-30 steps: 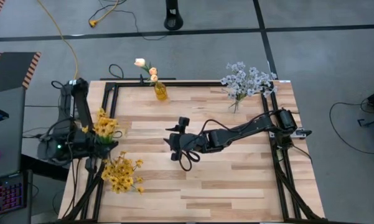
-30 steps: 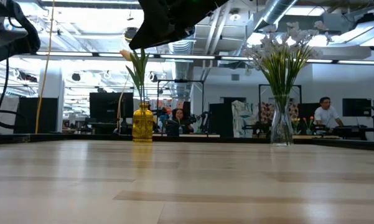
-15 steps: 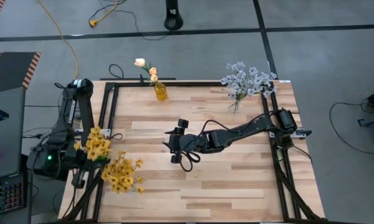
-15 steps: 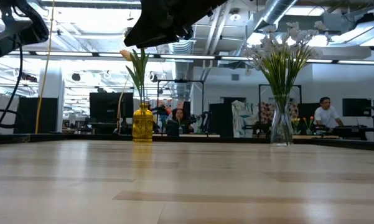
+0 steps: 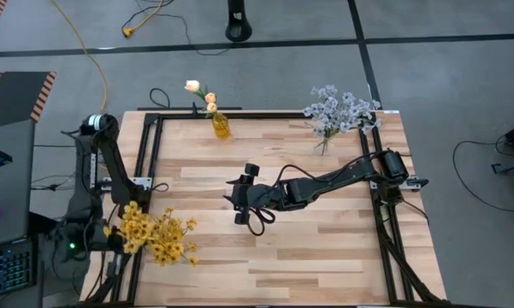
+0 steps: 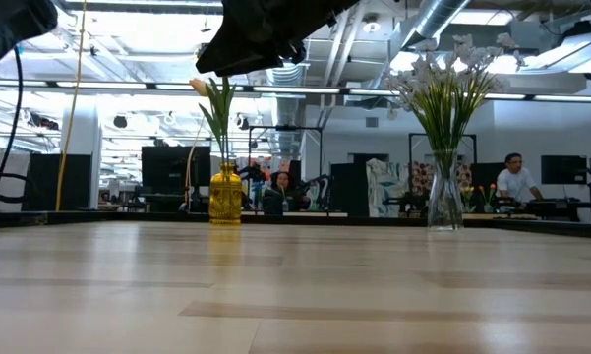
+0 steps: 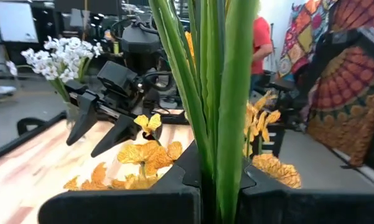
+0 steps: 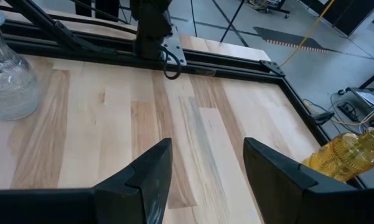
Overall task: Sort flowers into vase by color
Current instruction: Put the yellow flowers into the bottom transparent vase
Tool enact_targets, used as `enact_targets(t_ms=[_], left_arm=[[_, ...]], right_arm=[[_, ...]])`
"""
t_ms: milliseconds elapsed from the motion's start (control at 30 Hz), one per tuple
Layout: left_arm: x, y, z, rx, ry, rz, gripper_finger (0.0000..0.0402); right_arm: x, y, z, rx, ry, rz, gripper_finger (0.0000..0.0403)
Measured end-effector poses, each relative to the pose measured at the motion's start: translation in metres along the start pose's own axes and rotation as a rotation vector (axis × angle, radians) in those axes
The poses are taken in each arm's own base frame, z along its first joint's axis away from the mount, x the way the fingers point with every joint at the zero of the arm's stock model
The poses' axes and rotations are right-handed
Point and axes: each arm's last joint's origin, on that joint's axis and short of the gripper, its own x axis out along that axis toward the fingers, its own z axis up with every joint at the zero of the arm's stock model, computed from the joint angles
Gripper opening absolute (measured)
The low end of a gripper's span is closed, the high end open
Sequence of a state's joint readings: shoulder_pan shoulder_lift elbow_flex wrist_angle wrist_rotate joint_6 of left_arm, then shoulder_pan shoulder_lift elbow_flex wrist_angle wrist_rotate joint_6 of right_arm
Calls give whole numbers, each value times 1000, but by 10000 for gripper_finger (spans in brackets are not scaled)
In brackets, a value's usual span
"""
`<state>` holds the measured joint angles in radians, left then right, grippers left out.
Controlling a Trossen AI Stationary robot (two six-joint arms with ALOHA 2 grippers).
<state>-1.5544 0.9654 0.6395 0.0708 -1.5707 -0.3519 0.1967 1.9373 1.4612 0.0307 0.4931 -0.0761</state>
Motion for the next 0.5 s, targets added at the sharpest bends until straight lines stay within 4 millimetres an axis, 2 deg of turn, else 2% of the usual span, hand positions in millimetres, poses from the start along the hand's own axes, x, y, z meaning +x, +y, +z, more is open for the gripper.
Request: enact_targets(t_ms=[233, 500], left_arm=[[11, -9, -9, 26, -5, 57, 0], [24, -15, -10, 33, -10, 117, 0]], right_arm=[[0, 0, 1, 3, -6, -1, 224], [0, 0, 1, 3, -6, -1, 224]])
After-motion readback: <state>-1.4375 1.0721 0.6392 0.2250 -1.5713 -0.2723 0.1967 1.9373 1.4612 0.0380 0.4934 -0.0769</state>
